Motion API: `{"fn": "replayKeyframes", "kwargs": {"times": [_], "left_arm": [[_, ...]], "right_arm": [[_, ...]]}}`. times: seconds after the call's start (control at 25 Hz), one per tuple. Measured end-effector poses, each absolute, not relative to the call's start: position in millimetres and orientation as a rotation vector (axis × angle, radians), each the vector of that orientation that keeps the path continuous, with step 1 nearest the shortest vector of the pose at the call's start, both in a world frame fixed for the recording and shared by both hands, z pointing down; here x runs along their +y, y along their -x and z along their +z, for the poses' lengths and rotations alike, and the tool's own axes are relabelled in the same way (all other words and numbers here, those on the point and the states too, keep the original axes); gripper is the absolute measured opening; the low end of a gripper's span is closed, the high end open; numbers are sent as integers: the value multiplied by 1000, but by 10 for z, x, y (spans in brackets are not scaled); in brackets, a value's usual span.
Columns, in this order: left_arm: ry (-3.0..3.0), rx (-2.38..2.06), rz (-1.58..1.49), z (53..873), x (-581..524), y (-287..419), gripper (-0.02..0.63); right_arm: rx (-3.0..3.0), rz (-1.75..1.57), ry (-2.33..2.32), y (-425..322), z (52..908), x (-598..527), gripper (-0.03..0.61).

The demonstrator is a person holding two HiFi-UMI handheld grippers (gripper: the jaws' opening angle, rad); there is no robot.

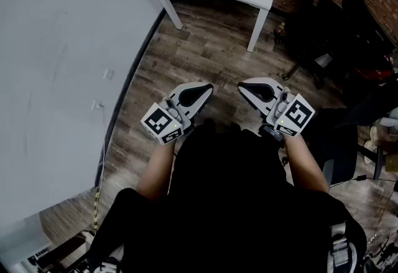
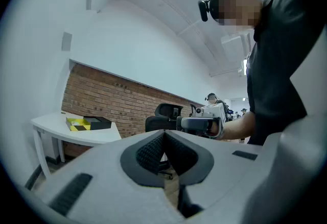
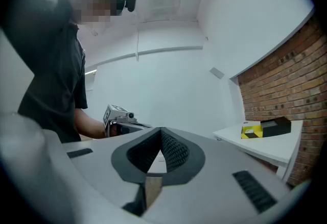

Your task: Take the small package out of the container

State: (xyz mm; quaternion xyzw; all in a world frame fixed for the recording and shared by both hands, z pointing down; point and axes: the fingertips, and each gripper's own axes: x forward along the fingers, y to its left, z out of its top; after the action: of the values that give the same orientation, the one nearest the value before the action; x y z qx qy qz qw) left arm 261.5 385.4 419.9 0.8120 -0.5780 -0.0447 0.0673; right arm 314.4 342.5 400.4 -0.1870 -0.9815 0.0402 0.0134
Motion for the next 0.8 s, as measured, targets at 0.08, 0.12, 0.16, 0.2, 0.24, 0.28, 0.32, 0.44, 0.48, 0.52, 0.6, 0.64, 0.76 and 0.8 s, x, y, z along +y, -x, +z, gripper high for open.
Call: {"fn": "replayKeyframes", "kwargs": {"times": [0.08,0.12,0.16,0.2,0.24,0.28,0.32,0.44,0.48,0.52,0.6,0.64,0.76,0.8], "left_arm": [[-2440,-1743,-120,4237,3872,-2685,12],[-2436,-1745,-112,4257,3881,-2705,12],[-2432,-1750,-105,4274,3892,-2712,12],[-2427,-1757,-101,4283,3903,-2707,12],[-2422,-1767,-102,4283,3912,-2701,12],[-2417,-1776,-105,4277,3921,-2700,12],[-2413,-1782,-105,4271,3930,-2709,12],[-2410,-1787,-100,4269,3940,-2765,12],[-2409,-1787,-99,4270,3929,-2785,12],[-2407,-1787,-96,4274,3914,-2807,12],[-2396,-1783,-83,4303,3888,-2853,12],[-2388,-1783,-79,4320,3878,-2871,12],[-2365,-1787,-88,4346,3849,-2903,12],[-2363,-1788,-87,4353,3837,-2915,12]], "right_arm": [[-3055,138,583,-3230,4038,3424,6],[-3056,142,581,-3268,4051,3420,6],[-3060,144,578,-3301,4060,3411,6],[-3065,144,574,-3327,4065,3399,6],[-3069,143,571,-3347,4067,3383,5],[-3071,142,568,-3364,4070,3365,6],[-3072,145,565,-3379,4075,3348,5],[-3076,170,562,-3420,4079,3303,5],[-3079,175,560,-3431,4077,3282,6],[-3081,177,557,-3444,4077,3261,6],[-3087,178,548,-3473,4082,3226,6],[-3091,179,542,-3488,4085,3213,6],[-3103,180,532,-3536,4094,3184,6],[-3106,181,534,-3554,4101,3177,6]]}}
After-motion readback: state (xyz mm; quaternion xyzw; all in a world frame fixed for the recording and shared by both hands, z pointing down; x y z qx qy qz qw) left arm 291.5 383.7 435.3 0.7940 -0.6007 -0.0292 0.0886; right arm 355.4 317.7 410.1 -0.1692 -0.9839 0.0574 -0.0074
